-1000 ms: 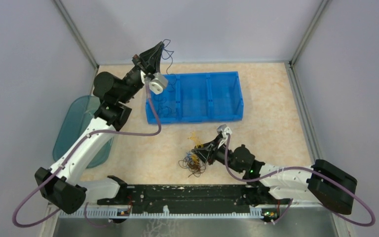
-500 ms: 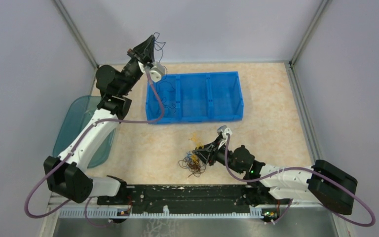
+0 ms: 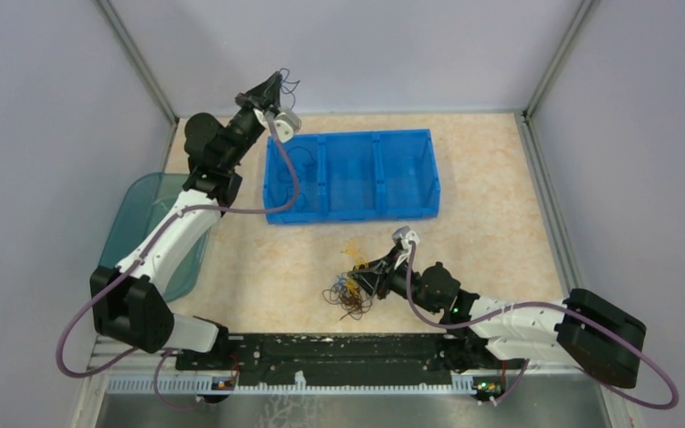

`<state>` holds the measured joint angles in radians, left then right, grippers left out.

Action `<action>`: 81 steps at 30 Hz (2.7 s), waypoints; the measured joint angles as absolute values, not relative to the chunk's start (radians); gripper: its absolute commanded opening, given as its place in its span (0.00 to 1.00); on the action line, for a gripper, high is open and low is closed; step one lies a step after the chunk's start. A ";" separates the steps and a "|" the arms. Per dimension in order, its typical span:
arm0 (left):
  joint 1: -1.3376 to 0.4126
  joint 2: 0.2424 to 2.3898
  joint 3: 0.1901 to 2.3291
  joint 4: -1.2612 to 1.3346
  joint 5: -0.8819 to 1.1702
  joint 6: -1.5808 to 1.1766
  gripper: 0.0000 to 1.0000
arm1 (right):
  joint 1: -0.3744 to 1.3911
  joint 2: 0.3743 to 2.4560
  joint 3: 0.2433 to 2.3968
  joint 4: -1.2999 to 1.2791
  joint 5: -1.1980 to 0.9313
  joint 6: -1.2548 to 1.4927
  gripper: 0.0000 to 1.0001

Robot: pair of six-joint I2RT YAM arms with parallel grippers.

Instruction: Untangle the cables

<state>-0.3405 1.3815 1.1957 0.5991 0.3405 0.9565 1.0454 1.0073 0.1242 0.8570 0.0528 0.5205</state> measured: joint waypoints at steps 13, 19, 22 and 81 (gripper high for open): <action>-0.334 1.480 1.197 0.066 0.305 0.828 0.20 | 1.045 0.984 0.126 0.828 0.056 0.520 0.30; -0.329 1.505 1.209 -0.156 0.308 0.798 0.46 | 1.045 0.981 0.126 0.820 0.056 0.520 0.30; -0.329 1.519 1.242 -0.243 0.307 0.783 0.56 | 1.045 0.981 0.128 0.819 0.057 0.521 0.30; -0.568 0.950 1.027 -0.523 0.894 0.654 0.01 | 1.045 1.056 0.257 0.810 -0.124 0.500 0.35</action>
